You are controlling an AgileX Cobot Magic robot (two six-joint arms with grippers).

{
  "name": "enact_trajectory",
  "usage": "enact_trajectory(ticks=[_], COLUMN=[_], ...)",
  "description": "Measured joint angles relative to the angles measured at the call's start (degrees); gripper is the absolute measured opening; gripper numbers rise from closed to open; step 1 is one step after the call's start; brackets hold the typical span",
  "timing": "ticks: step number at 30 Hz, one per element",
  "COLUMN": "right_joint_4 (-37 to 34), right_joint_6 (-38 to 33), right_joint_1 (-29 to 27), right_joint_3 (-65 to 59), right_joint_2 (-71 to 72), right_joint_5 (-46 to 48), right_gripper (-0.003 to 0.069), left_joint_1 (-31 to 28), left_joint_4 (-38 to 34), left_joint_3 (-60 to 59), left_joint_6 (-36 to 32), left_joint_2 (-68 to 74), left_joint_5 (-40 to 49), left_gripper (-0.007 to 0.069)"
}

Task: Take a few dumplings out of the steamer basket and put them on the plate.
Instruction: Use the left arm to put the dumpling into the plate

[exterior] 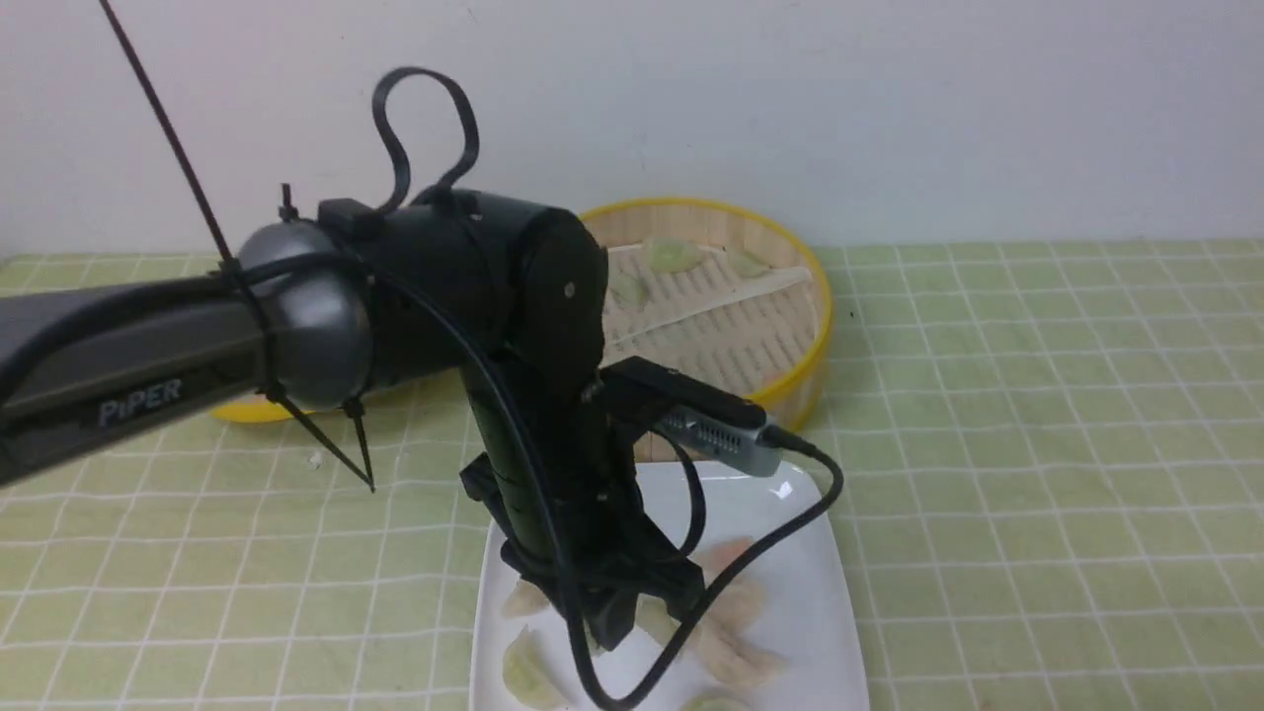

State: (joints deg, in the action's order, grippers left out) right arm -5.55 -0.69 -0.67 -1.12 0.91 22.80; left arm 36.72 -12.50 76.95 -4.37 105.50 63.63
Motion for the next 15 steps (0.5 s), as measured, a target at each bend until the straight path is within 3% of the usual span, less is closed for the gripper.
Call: enact_trajectory(ticks=[5,8,11,13,15], right_joint_4=[0.0,0.0,0.0,0.0,0.0], right_joint_6=[0.0,0.0,0.0,0.0,0.0], right_joint_1=[0.0,0.0,0.0,0.0,0.0], right_joint_3=[0.0,0.0,0.0,0.0,0.0], right_joint_2=[0.0,0.0,0.0,0.0,0.0], right_joint_5=[0.0,0.0,0.0,0.0,0.0], right_gripper=[-0.0014,-0.0014,-0.0014,-0.0014,-0.0014], left_joint_1=[0.1,0.1,0.1,0.1,0.1], left_joint_4=[0.1,0.4,0.9,1.6,2.9], left_joint_3=[-0.1,-0.2,0.9,2.0,2.9], left_joint_6=[0.0,0.0,0.3,0.7,1.3], left_joint_2=[2.1,2.8,2.8,2.7,1.6], left_joint_5=[-1.4,-1.4,-0.7,0.3,2.1], left_gripper=[0.0218,0.0373,0.0447,0.0441,0.0369])
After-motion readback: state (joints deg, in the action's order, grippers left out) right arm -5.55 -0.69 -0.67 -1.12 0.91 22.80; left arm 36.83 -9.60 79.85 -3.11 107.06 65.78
